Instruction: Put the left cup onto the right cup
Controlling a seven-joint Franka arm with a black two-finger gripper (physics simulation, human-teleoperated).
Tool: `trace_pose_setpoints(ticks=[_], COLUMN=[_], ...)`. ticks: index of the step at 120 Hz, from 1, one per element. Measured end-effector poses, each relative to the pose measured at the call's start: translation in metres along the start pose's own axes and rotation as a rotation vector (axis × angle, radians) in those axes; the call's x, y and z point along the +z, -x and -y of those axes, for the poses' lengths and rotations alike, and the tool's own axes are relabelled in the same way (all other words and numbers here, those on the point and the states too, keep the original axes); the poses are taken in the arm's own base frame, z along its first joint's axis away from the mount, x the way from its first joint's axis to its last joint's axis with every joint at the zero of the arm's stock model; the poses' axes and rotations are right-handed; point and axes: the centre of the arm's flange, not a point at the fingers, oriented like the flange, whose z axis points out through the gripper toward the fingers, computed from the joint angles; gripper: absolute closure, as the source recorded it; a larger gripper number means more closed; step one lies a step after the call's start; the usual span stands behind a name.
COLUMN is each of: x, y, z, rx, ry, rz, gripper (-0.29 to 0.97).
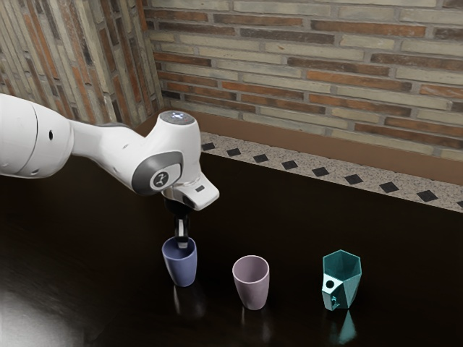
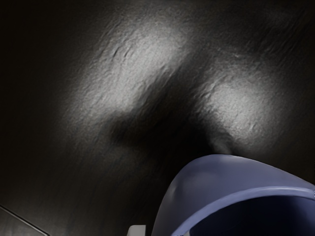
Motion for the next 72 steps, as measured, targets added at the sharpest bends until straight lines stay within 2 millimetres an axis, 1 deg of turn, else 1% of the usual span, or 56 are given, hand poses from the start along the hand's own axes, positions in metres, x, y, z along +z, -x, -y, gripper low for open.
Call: trace_pose_setpoints(ticks=[8, 18, 48, 72], x=[-0.001, -0.009, -0.056, -0.092], y=[0.000, 0.001, 0.000, -0.010], z=[0.000, -0.001, -0.008, -0.013], rx=[-0.010, -0.022, -0.033, -0.027], ry=[0.003, -0.002, -0.051, -0.088], rz=[-0.003, -0.013, -0.061, -0.093], gripper=[0.75, 0.77, 0.78, 0.79])
